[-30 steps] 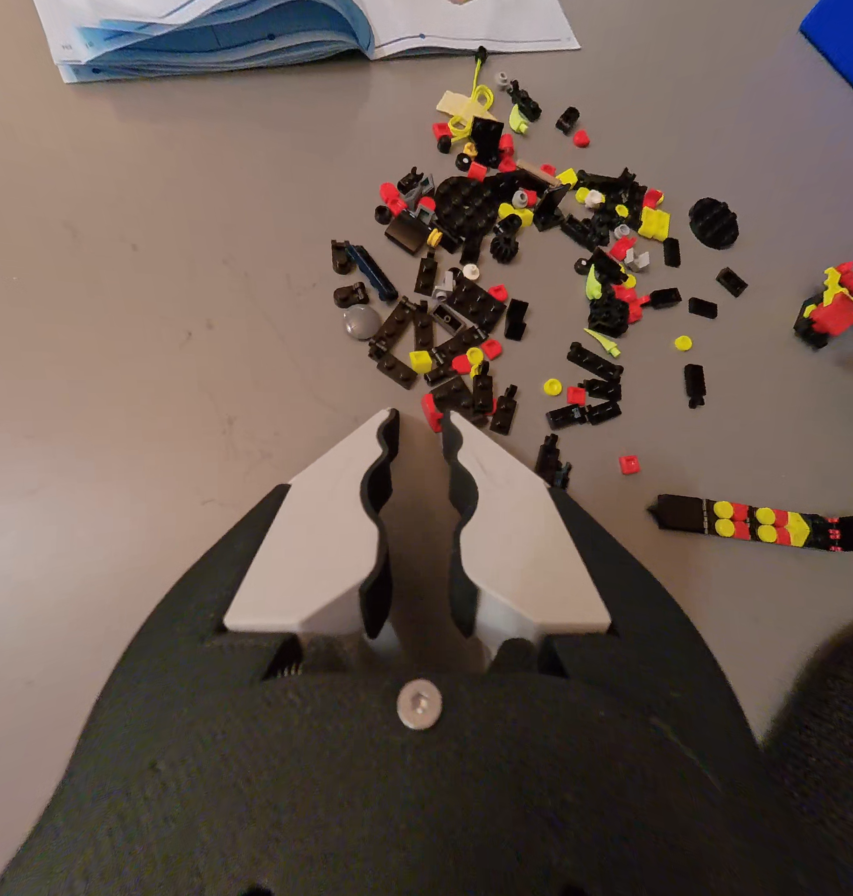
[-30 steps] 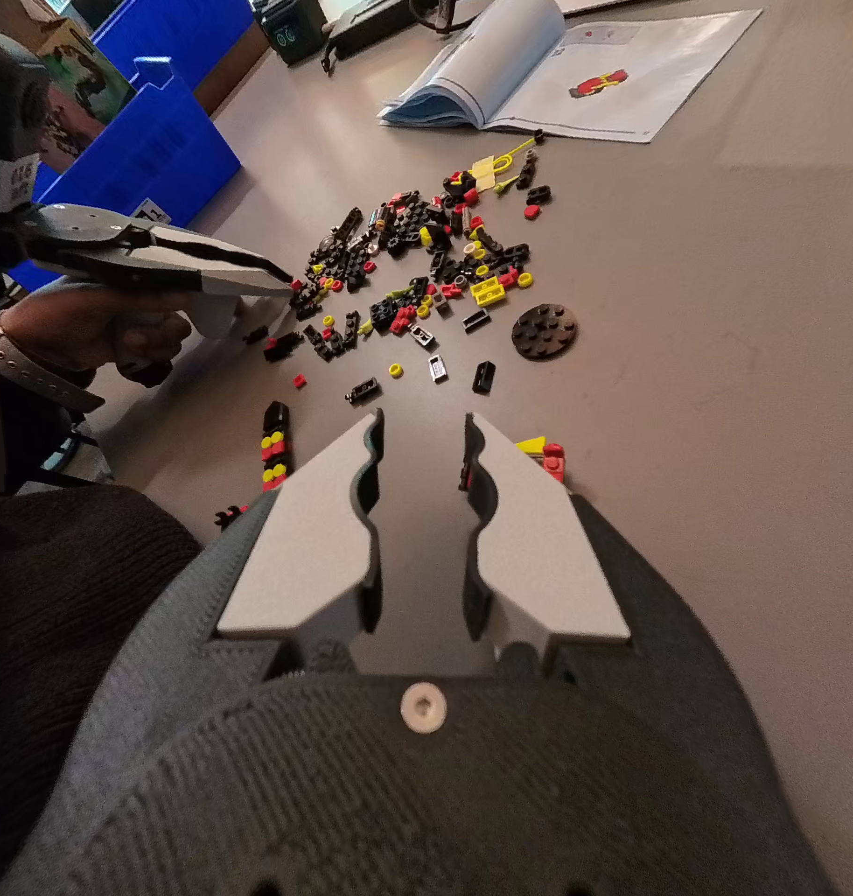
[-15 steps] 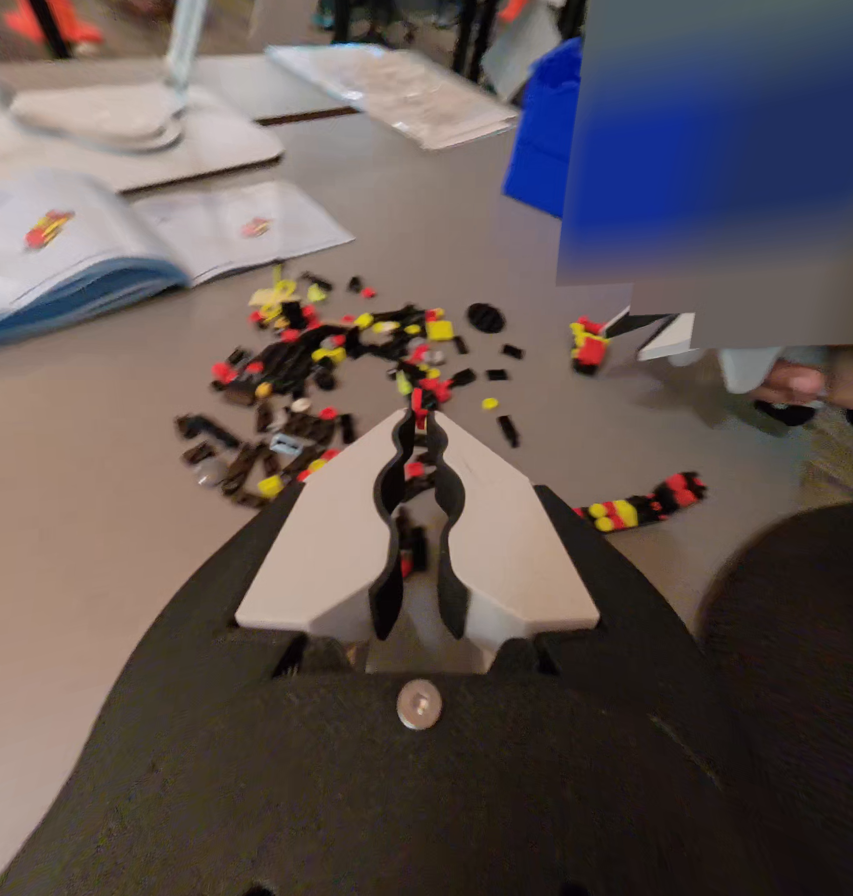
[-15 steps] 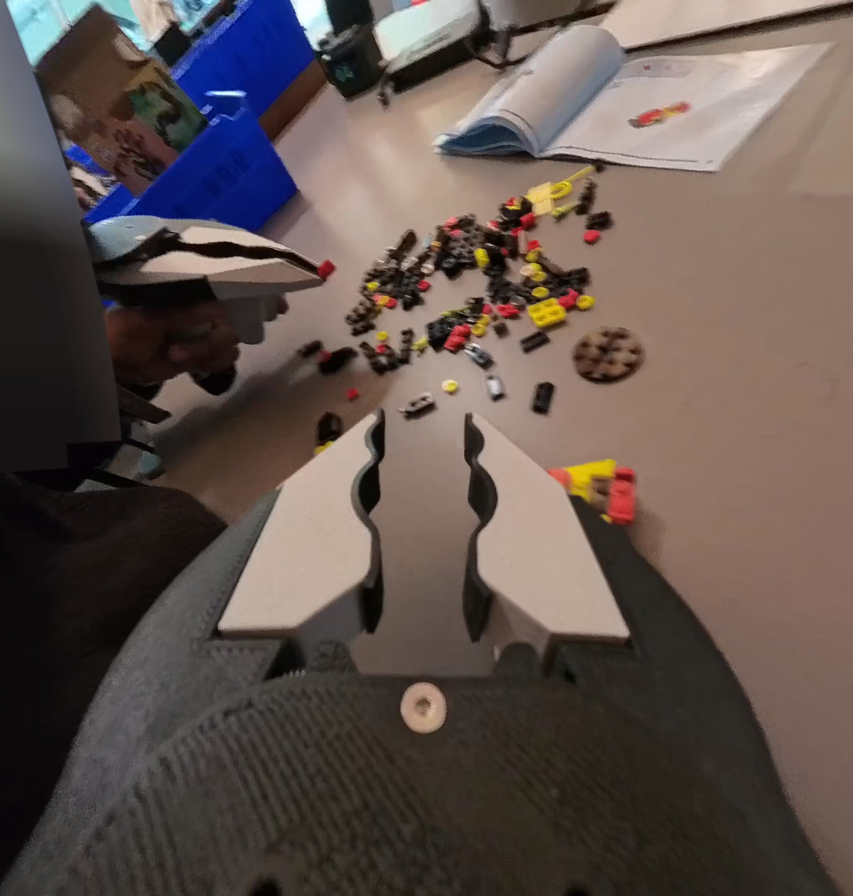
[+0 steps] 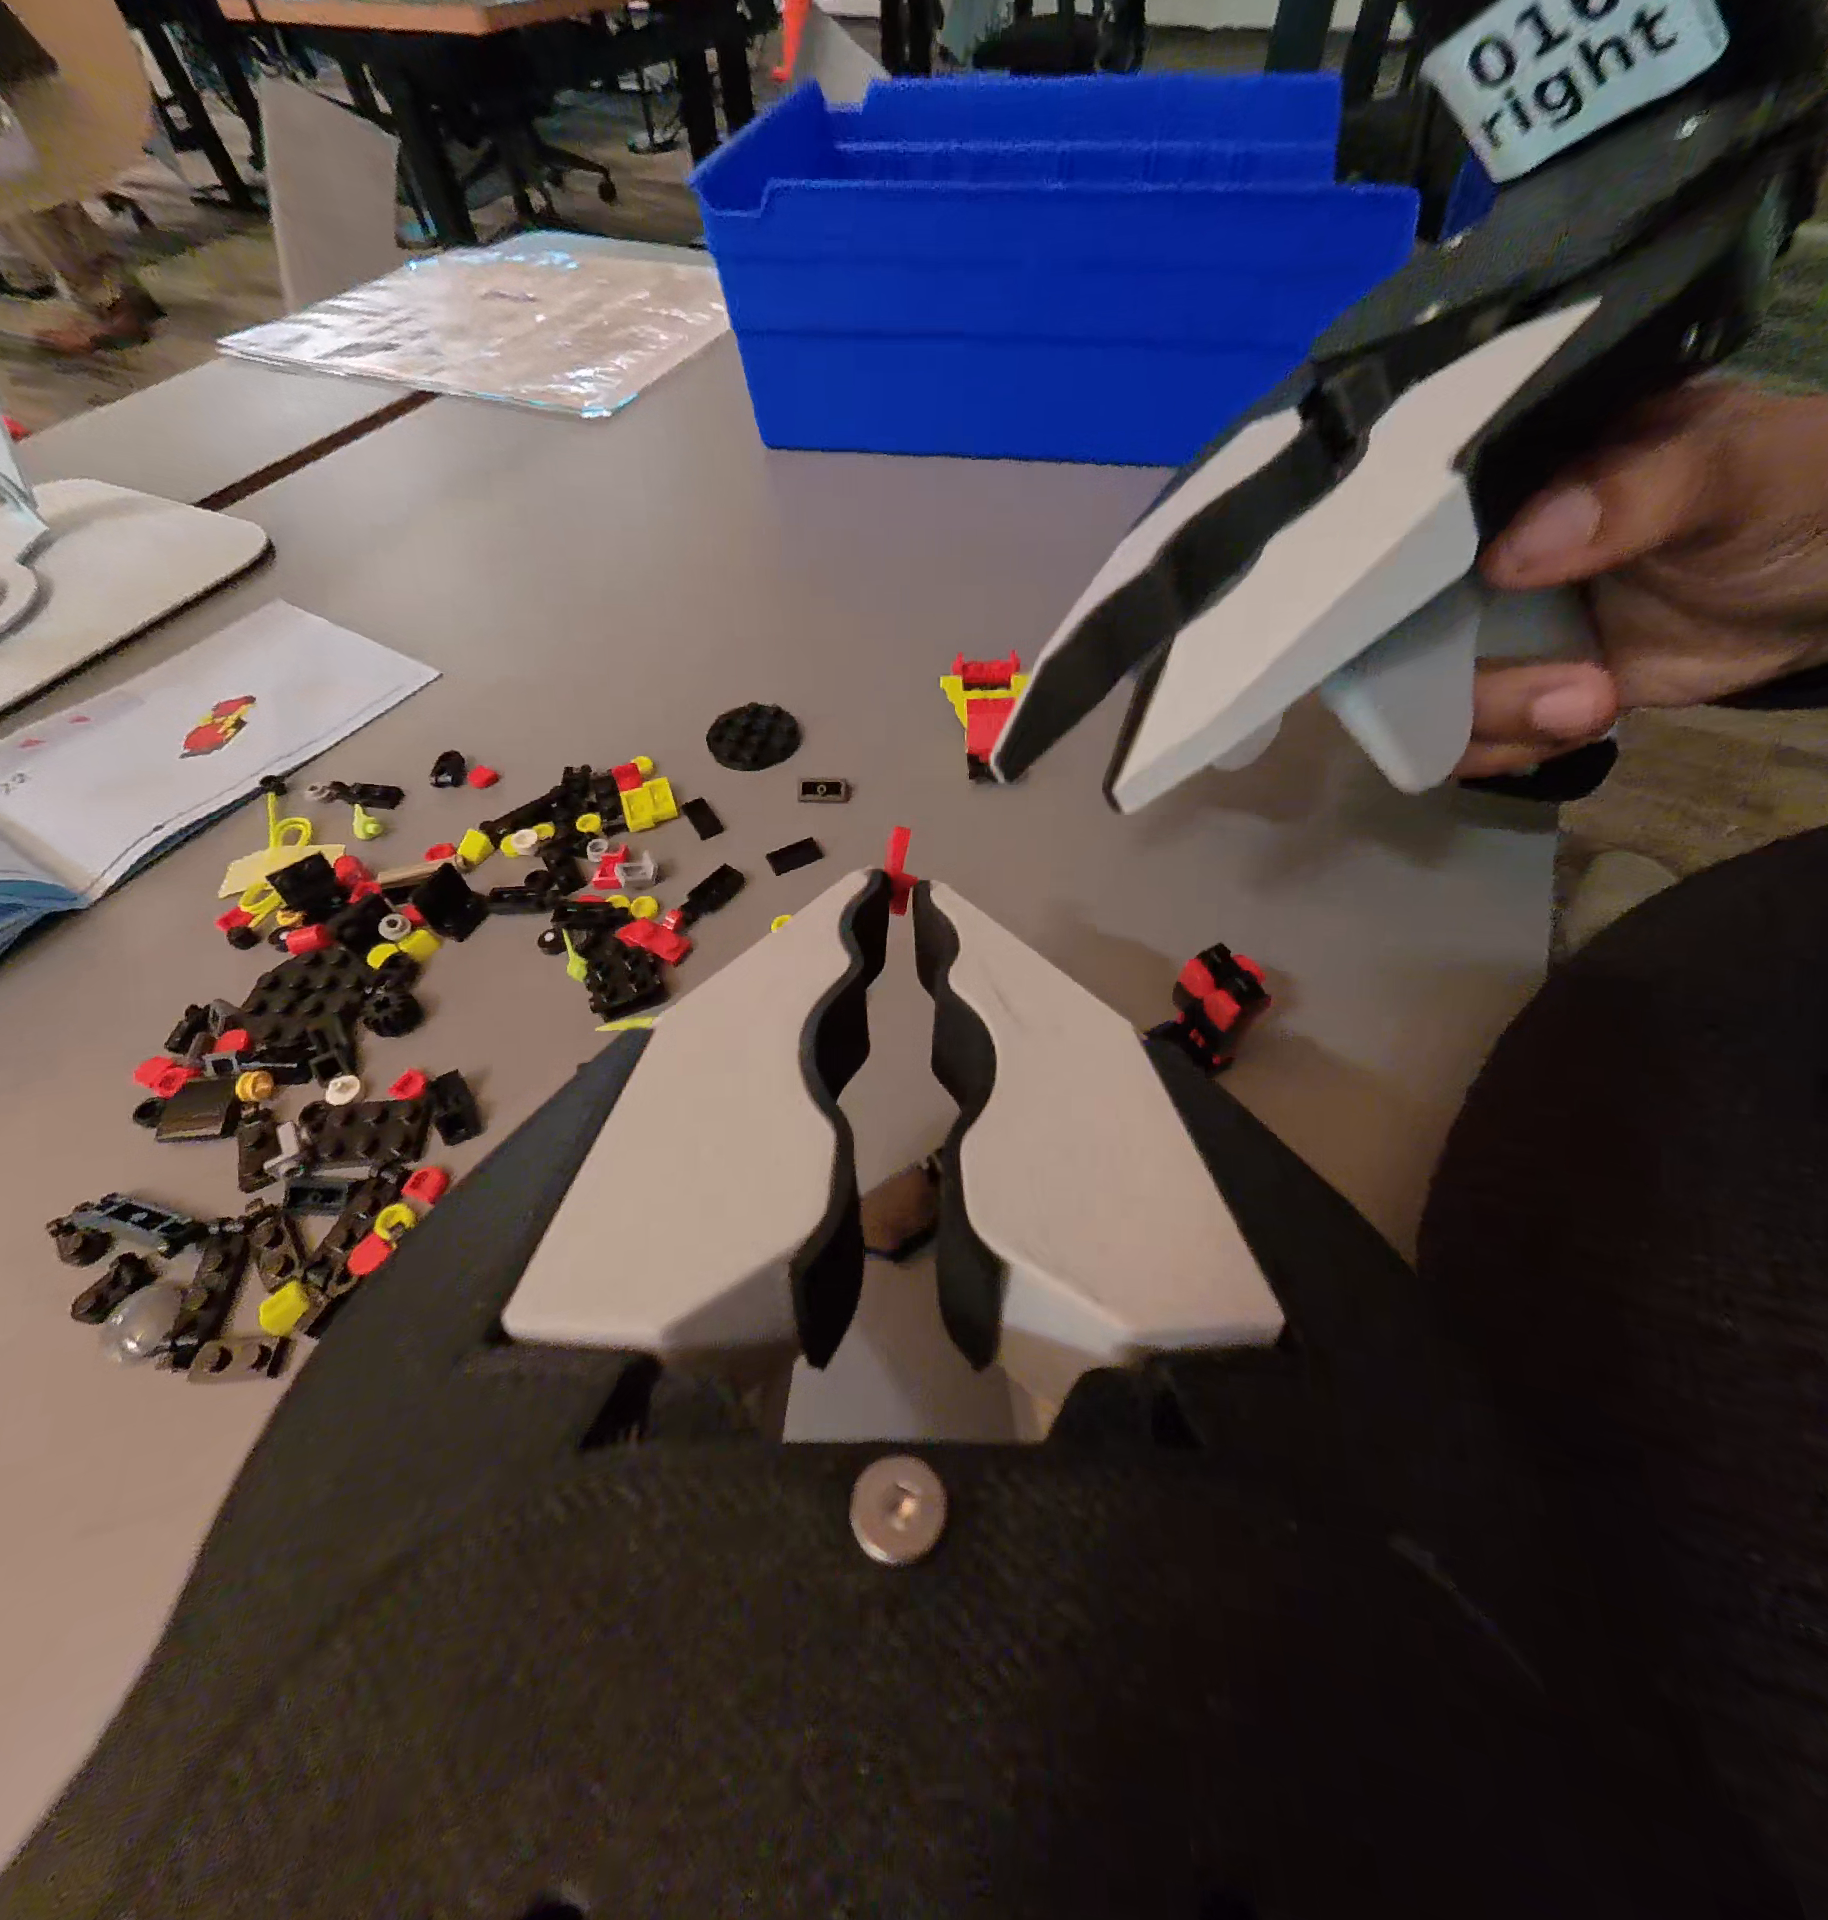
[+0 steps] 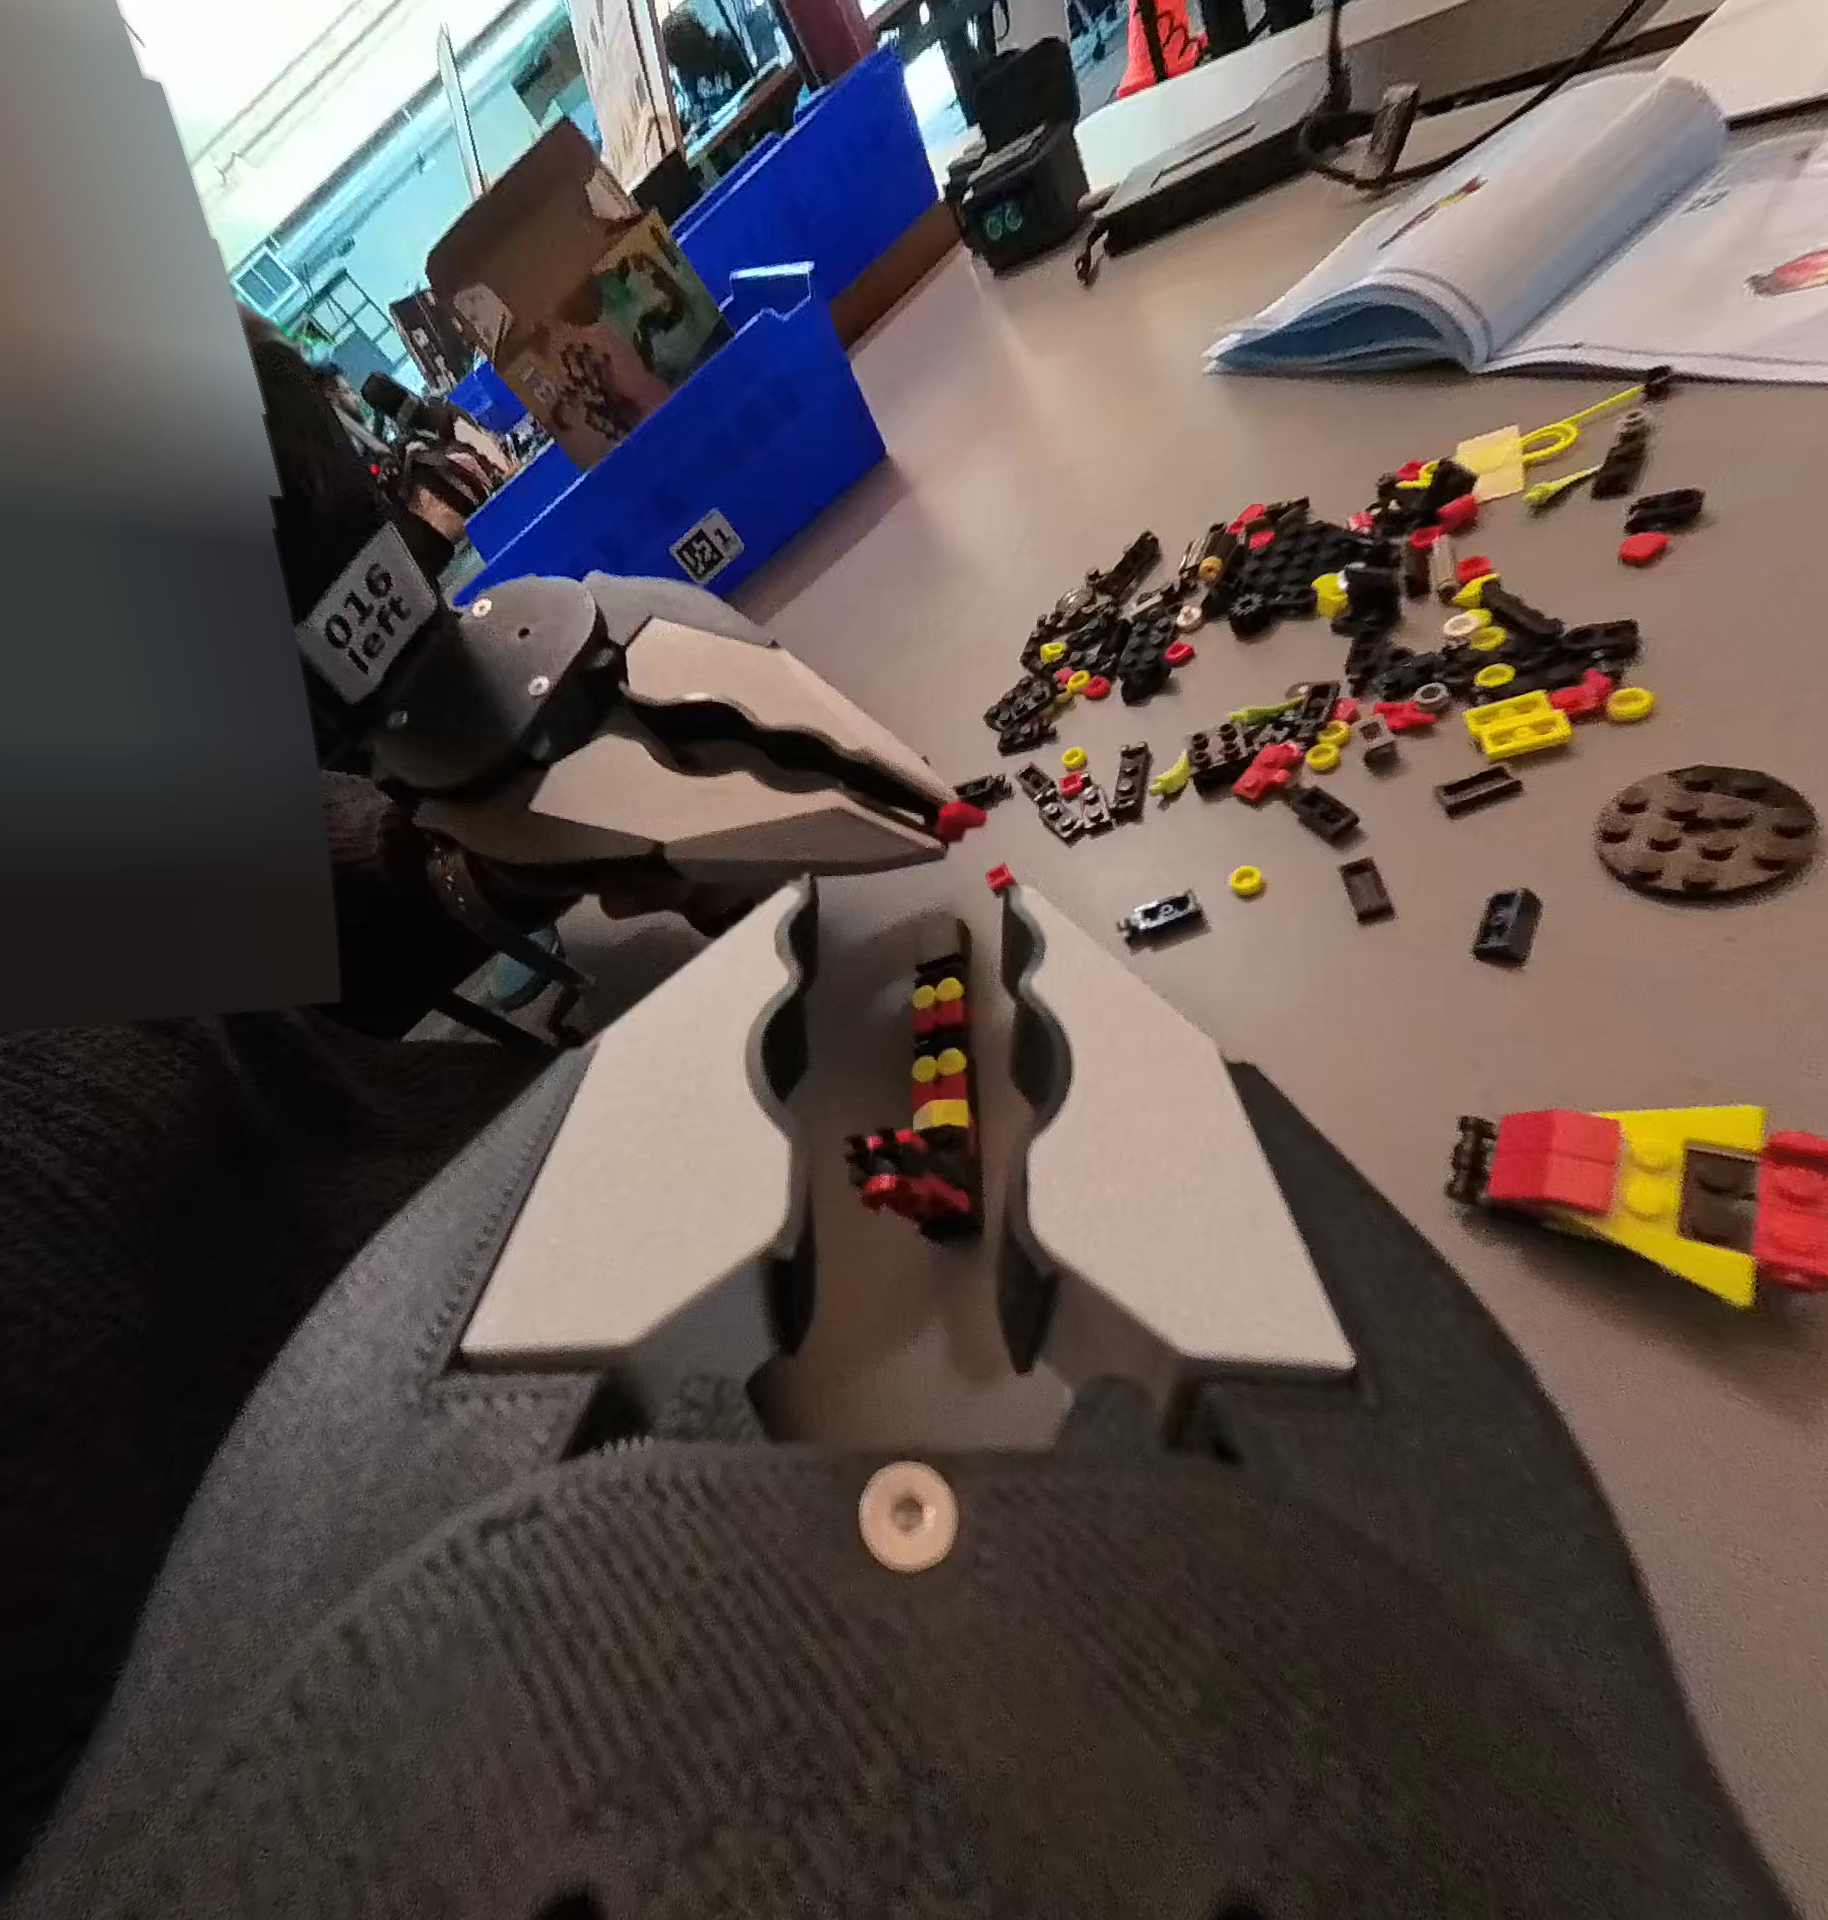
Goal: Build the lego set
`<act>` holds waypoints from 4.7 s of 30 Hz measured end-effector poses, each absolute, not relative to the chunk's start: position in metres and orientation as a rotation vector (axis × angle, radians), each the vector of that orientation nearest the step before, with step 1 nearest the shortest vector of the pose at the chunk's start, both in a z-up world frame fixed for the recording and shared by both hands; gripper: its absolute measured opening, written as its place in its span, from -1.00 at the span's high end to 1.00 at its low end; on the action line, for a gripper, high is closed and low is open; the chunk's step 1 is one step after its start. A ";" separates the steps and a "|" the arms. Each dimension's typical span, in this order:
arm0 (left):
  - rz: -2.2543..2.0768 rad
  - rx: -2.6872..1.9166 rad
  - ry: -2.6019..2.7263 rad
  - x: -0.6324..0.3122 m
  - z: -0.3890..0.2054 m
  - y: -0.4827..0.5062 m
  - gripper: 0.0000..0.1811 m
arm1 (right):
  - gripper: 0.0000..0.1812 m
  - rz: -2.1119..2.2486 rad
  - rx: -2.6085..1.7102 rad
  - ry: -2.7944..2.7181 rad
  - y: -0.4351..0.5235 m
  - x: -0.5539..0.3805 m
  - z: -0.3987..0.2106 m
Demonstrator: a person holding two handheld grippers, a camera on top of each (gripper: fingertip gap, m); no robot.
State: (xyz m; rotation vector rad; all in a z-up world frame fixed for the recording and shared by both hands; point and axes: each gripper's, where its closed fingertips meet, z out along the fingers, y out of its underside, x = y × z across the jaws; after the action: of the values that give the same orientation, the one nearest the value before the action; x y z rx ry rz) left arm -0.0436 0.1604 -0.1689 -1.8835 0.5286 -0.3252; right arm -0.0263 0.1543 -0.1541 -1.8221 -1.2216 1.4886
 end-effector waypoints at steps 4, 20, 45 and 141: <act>-0.331 -1.858 0.545 -0.040 -0.166 0.159 0.99 | 0.63 1.478 -1.833 -1.234 0.152 -0.027 -0.157; -0.432 -1.814 0.519 -0.031 -0.158 0.157 1.00 | 0.67 1.444 -1.838 -1.248 0.154 -0.027 -0.160; -0.420 -1.751 0.591 -0.022 -0.152 0.152 1.00 | 0.70 1.611 -1.871 -1.159 0.153 -0.027 -0.153; -0.644 -2.314 0.725 0.037 -0.234 0.242 0.81 | 0.88 1.155 -1.985 -1.333 0.268 0.037 -0.202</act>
State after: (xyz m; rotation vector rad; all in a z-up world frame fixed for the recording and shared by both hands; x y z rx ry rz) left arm 0.0367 0.2419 -0.2338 -2.3143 0.7246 -0.6436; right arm 0.0372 0.2676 -0.2023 -1.9855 -1.3329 1.1546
